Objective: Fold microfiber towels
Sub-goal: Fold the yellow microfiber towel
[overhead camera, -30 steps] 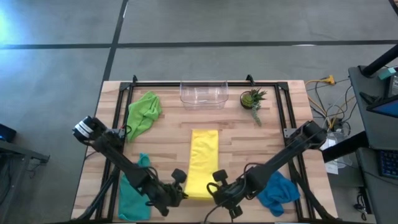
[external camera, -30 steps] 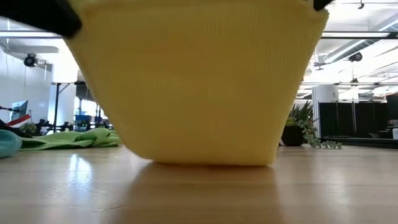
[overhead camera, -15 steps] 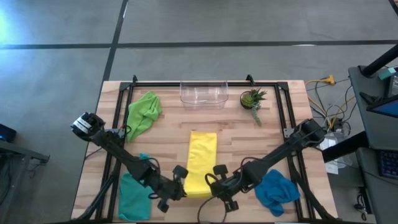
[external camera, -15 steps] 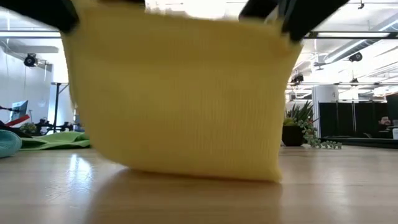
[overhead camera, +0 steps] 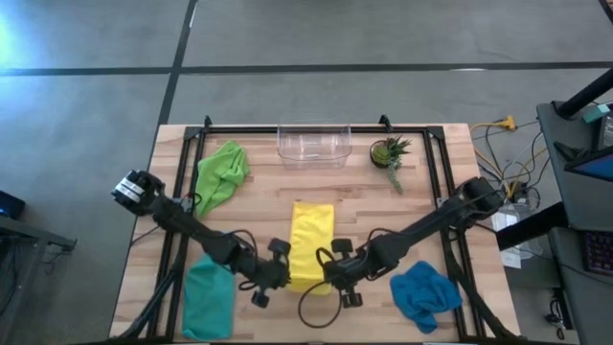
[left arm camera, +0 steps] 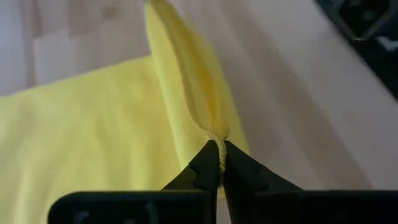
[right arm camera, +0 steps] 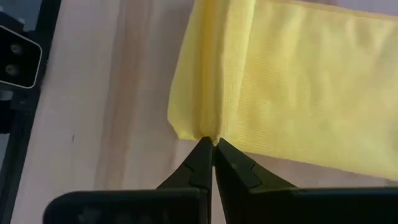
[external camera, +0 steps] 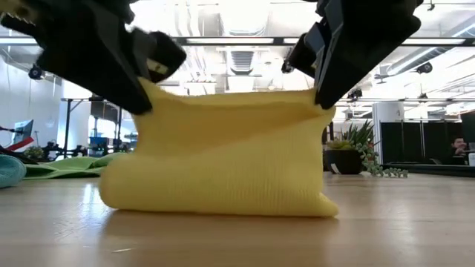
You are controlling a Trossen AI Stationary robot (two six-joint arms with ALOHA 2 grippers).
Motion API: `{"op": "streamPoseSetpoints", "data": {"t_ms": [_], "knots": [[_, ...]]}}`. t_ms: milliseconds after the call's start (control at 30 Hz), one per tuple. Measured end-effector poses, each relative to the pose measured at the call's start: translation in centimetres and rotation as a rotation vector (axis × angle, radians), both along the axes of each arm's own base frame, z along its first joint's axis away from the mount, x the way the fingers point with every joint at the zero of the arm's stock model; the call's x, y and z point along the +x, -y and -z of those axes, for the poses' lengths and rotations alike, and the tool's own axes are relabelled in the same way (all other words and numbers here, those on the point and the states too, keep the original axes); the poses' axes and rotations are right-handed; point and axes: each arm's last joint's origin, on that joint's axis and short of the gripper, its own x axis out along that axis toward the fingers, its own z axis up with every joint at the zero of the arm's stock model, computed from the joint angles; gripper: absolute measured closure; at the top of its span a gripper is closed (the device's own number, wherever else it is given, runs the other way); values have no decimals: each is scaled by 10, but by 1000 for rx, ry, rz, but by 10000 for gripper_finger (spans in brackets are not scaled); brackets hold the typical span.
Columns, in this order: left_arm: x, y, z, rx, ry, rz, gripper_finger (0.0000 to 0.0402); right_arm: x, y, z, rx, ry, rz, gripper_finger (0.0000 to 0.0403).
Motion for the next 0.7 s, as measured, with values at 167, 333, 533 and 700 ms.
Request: {"op": "streamPoseSetpoints", "data": {"t_ms": [167, 333, 533, 700], "knots": [[0, -11, 3, 6, 5, -59, 401, -11, 13, -6, 14, 27, 38, 394], [3, -23, 0, 23, 15, -83, 401, -15, 31, -6, 21, 24, 84, 394], [4, -44, 2, 40, 8, -148, 401, -12, 49, 0, 25, 10, 128, 394], [3, -61, 3, 55, -4, -204, 401, -9, 63, 2, 17, 10, 158, 394]]}}
